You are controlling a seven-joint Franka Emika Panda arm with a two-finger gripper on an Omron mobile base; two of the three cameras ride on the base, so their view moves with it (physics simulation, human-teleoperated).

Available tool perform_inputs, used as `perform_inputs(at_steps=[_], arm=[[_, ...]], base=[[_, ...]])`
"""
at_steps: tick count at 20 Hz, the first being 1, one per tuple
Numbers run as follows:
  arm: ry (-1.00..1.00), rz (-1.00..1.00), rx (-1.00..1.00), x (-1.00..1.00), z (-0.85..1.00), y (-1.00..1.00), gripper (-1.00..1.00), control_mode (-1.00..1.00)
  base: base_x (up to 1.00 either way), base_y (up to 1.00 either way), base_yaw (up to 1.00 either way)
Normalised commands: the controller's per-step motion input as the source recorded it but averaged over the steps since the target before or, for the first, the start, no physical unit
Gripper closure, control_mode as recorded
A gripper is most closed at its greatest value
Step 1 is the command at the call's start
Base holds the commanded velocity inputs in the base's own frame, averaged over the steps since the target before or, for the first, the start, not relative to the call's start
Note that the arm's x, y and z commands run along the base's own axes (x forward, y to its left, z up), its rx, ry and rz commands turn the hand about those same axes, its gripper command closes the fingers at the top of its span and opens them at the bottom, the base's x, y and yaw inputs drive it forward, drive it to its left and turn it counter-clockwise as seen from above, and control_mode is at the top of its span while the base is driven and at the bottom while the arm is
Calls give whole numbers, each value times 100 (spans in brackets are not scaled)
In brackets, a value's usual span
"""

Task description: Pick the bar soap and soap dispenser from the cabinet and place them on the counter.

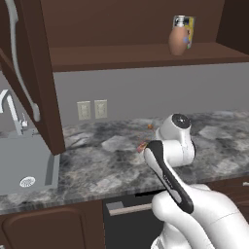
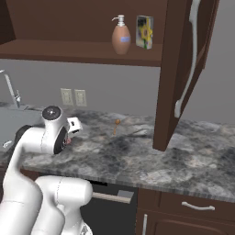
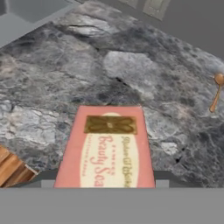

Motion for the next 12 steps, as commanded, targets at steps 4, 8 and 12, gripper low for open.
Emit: perform_inputs(at_steps=[4,8,12], arm=[[9,-7,0,46,-42,3,100,-100],[8,-6,0,41,-48,2,100,-100],[7,-5,0,37,-43,0,100,-100]], base=[[0,0,0],[0,0,0],[0,0,0]])
